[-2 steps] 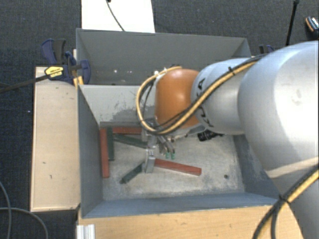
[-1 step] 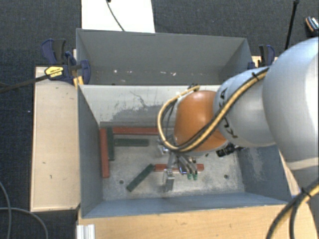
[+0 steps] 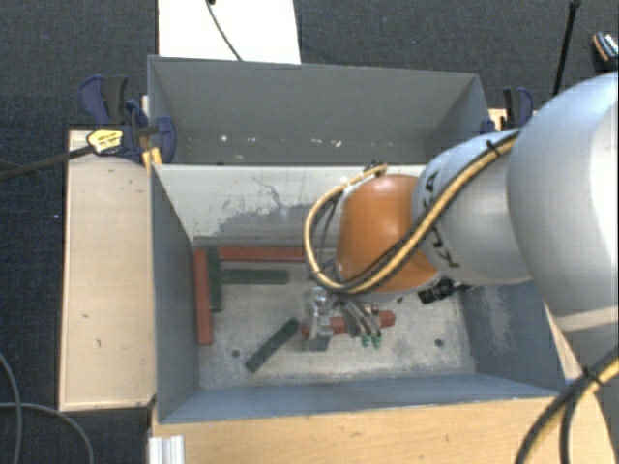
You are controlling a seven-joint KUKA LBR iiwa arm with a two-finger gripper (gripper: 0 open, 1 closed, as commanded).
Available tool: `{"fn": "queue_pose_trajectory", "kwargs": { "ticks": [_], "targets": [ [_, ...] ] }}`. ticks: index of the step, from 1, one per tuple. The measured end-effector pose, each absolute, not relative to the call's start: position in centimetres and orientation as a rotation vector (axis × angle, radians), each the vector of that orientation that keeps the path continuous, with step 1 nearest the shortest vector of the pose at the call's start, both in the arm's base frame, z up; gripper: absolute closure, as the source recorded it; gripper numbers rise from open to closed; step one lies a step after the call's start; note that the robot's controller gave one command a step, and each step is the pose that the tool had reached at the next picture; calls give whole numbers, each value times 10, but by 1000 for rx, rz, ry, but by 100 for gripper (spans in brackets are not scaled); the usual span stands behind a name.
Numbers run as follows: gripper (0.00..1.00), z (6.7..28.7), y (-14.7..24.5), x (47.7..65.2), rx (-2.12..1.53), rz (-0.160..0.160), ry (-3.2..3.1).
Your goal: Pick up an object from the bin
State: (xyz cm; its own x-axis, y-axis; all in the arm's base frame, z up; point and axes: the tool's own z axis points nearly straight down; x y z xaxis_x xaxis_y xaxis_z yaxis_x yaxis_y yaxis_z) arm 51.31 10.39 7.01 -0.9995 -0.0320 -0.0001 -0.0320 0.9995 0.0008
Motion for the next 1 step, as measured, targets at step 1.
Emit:
{"fn": "queue_pose_trajectory", "kwargs": {
  "ticks": [1],
  "targets": [
    [100, 210, 115, 486, -165, 3, 3129]
  ]
}}
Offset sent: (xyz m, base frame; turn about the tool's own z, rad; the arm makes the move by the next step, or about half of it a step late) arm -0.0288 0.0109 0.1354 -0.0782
